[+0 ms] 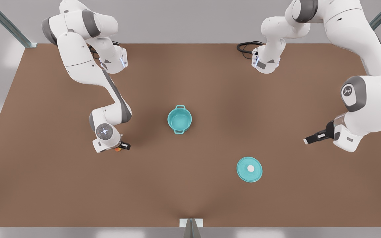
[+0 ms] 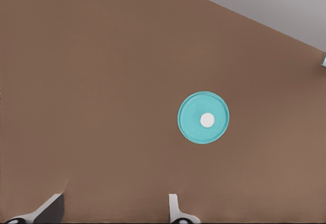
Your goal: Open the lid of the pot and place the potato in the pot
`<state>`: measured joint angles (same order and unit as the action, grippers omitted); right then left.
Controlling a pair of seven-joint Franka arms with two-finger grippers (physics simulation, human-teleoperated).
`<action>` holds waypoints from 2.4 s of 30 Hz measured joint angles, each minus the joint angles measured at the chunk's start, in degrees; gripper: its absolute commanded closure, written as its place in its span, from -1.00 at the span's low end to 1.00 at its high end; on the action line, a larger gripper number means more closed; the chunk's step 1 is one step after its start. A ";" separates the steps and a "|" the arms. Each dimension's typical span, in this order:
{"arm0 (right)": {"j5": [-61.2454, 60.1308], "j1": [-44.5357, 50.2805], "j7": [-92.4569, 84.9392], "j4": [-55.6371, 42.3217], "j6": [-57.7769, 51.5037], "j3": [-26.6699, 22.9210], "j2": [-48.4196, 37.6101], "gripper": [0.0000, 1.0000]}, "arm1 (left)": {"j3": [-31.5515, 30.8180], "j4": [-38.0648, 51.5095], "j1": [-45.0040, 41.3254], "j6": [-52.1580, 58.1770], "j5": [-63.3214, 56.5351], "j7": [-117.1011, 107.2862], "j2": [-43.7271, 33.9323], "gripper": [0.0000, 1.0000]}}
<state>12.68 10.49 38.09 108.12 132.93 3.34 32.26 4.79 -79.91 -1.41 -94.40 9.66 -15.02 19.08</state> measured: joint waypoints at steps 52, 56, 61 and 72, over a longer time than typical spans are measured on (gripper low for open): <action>0.68 -0.08 0.62 0.62 3.19 1.11 -1.16 -0.13 | -0.05 -1.50 0.17 5.95 0.31 5.90 -0.03 -1.00; -0.45 0.08 1.19 0.07 1.92 2.75 -2.16 -0.13 | -0.05 -1.55 0.17 5.96 0.32 5.95 -0.03 -1.00; -1.58 0.07 2.37 -1.70 -0.43 5.55 -3.20 -0.13 | -0.06 -1.69 0.18 6.28 0.32 6.01 -0.03 -1.00; -4.16 1.32 8.11 -4.91 -4.72 13.89 -4.70 -0.15 | -0.05 -1.85 -0.17 6.98 0.37 5.52 -0.03 -1.00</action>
<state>8.53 11.81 46.19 103.21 128.21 17.23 27.56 4.74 -81.76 -1.58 -87.42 10.03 -9.50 19.05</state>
